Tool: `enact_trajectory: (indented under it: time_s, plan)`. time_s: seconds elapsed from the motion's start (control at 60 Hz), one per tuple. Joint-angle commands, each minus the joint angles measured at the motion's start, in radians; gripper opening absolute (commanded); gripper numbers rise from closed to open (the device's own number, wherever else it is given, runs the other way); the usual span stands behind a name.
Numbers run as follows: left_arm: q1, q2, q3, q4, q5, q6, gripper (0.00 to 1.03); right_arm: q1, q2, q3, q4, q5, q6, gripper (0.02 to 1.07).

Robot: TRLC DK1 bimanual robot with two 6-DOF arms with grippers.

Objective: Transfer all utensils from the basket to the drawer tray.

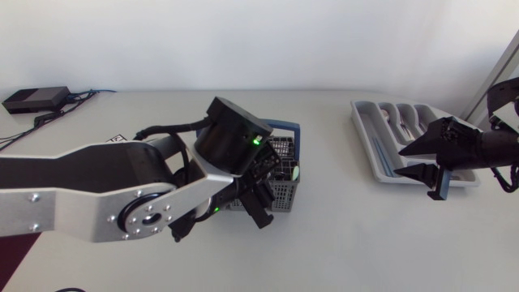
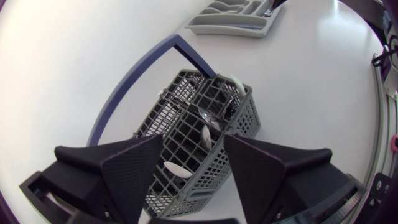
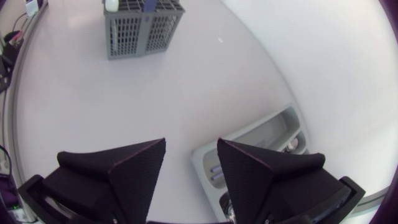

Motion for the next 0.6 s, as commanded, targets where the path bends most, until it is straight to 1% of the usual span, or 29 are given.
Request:
enact_trajectory:
  time_s: [0.0, 0.1, 0.283, 0.383, 0.583]
  plan:
    - [-0.010, 0.014, -0.030, 0.022, -0.014, 0.015, 0.65, 0.040, -0.062, -0.042, -0.037, -0.028, 0.072, 0.68]
    - [-0.017, 0.030, -0.041, 0.042, -0.018, 0.017, 0.65, 0.105, -0.140, -0.076, -0.060, -0.043, 0.122, 0.68]
    - [-0.021, 0.045, -0.053, 0.074, -0.035, 0.017, 0.65, 0.188, -0.221, -0.117, -0.059, -0.054, 0.208, 0.68]
    - [-0.022, 0.065, -0.065, 0.115, -0.055, 0.021, 0.59, 0.226, -0.257, -0.148, -0.049, -0.054, 0.240, 0.68]
    - [-0.028, 0.108, -0.074, 0.151, -0.081, 0.027, 0.55, 0.261, -0.301, -0.177, -0.034, -0.054, 0.280, 0.68]
